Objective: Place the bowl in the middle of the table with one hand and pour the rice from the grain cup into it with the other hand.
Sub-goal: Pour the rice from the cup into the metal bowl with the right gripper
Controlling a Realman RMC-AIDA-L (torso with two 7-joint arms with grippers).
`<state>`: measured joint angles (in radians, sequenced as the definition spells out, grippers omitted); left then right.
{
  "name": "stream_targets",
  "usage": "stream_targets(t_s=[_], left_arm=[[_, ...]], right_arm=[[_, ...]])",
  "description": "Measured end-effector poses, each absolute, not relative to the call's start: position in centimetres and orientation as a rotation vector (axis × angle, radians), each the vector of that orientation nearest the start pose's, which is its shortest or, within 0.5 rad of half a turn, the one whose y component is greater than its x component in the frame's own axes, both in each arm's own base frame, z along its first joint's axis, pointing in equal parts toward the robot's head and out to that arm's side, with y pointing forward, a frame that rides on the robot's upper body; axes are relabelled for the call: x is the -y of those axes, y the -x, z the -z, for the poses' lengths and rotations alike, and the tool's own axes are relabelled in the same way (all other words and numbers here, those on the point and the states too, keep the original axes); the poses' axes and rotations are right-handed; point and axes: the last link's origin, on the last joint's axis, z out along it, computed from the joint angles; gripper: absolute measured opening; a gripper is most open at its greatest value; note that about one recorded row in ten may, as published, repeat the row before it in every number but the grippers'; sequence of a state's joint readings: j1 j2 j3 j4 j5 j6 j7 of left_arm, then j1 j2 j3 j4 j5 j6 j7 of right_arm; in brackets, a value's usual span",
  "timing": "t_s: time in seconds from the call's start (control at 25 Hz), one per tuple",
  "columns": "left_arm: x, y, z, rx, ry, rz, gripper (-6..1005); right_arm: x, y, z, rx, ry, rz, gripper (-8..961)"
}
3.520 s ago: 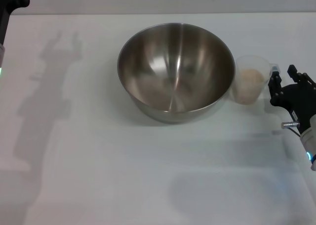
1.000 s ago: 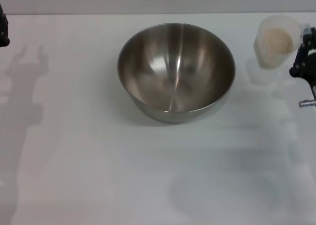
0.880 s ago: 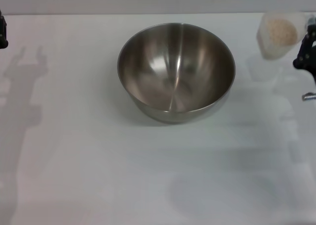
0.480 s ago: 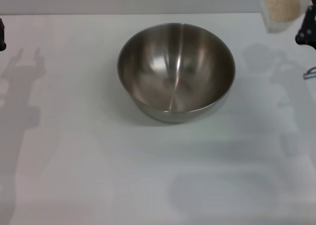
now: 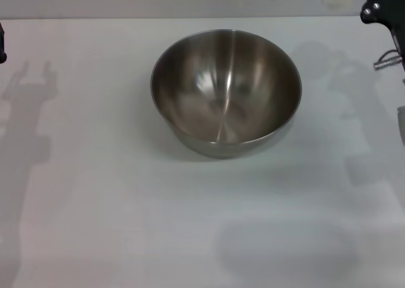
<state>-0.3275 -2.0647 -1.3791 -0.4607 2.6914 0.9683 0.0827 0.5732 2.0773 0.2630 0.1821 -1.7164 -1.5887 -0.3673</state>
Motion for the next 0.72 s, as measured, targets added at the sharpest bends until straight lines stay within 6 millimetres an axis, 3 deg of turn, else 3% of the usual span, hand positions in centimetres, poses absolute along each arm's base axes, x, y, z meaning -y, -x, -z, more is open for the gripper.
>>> stream_targets(t_s=[0.36, 0.72], left_arm=[[-35.4, 31.8, -2.6, 0.404, 1.463, 0.588, 407], [-35.5, 31.5, -3.0, 0.389, 1.442, 0.607, 407]], right_arm=[[-34.4, -22.6, 0.2, 0.390, 1.462, -0.620, 4], [-35.5, -22.3, -0.7, 0.490, 1.450, -0.569, 6]])
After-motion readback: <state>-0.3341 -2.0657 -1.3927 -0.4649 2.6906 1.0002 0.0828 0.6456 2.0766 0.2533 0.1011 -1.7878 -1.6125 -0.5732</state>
